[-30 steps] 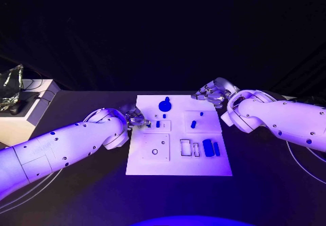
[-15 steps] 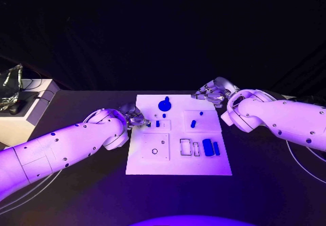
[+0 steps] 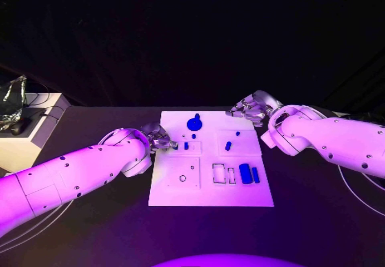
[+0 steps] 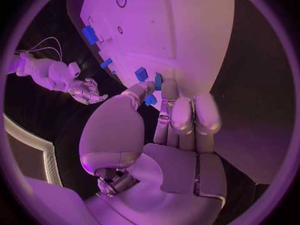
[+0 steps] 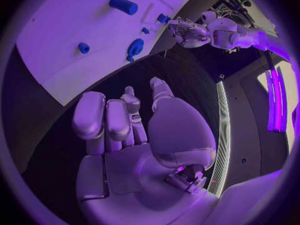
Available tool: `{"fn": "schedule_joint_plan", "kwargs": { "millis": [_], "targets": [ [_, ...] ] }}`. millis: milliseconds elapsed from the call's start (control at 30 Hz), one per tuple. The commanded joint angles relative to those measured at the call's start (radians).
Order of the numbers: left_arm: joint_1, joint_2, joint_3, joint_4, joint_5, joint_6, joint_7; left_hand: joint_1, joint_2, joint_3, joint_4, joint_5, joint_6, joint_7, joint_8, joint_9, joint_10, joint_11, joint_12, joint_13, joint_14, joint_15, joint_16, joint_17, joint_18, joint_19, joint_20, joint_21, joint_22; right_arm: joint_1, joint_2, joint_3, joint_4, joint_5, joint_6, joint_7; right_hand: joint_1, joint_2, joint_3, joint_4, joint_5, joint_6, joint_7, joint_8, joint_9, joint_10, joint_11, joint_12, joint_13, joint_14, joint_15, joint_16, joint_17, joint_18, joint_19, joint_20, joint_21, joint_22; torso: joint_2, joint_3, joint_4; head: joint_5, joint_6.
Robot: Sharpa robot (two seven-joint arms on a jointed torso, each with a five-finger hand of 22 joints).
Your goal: Assemble the parts on the task board
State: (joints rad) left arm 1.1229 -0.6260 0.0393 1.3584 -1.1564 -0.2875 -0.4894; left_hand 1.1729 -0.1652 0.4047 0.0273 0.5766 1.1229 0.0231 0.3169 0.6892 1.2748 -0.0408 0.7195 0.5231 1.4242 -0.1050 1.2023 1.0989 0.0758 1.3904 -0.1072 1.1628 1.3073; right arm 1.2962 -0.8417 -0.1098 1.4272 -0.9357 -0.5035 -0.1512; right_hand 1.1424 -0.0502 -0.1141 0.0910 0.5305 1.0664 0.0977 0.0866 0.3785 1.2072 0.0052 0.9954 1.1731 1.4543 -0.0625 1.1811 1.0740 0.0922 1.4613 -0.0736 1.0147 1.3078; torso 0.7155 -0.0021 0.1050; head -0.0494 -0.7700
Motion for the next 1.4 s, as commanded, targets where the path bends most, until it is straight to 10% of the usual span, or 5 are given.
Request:
{"fn": "schedule_joint_plan", "kwargs": {
  "millis": [33,1400],
  "targets": [
    [-0.001,0.001,-0.001,-0.002,0.001,0.032,-0.001,0.009,0.002,0.123,-0.117,0.002,0.004,-0.003,0.003,-0.001,0.031,-0.025,-0.006,0.001,0.000,-0.005,0.006,-0.002,-0.008,0.006,0.000,0.003,0.131,0.000,0.000,0.001,0.001,-0.008,0.010,0.009,-0.003,0.007,-0.002,0.001,0.002,0.006,0.002,-0.004,-0.002,0.004,0.001,-0.005,0.001,-0.002,0.000,-0.004,-0.001,0.001,0.059,-0.003,-0.004,0.135,0.000,-0.0003,-0.0001,0.001,0.000],
    [-0.002,0.010,-0.002,-0.023,0.043,0.007,0.010,0.020,0.016,-0.029,-0.035,-0.011,0.015,-0.028,-0.002,-0.043,0.037,-0.032,0.007,-0.009,0.000,-0.009,0.006,-0.006,-0.012,0.004,-0.003,-0.011,0.128,0.000,-0.001,0.001,0.002,-0.008,0.011,0.009,-0.004,0.009,-0.002,0.003,0.005,0.007,0.001,-0.004,-0.002,0.004,0.001,-0.008,0.001,-0.003,-0.001,-0.006,-0.003,0.002,0.059,-0.003,-0.007,0.135,0.000,0.0008,-0.0006,-0.002,-0.002]
  ]
}}
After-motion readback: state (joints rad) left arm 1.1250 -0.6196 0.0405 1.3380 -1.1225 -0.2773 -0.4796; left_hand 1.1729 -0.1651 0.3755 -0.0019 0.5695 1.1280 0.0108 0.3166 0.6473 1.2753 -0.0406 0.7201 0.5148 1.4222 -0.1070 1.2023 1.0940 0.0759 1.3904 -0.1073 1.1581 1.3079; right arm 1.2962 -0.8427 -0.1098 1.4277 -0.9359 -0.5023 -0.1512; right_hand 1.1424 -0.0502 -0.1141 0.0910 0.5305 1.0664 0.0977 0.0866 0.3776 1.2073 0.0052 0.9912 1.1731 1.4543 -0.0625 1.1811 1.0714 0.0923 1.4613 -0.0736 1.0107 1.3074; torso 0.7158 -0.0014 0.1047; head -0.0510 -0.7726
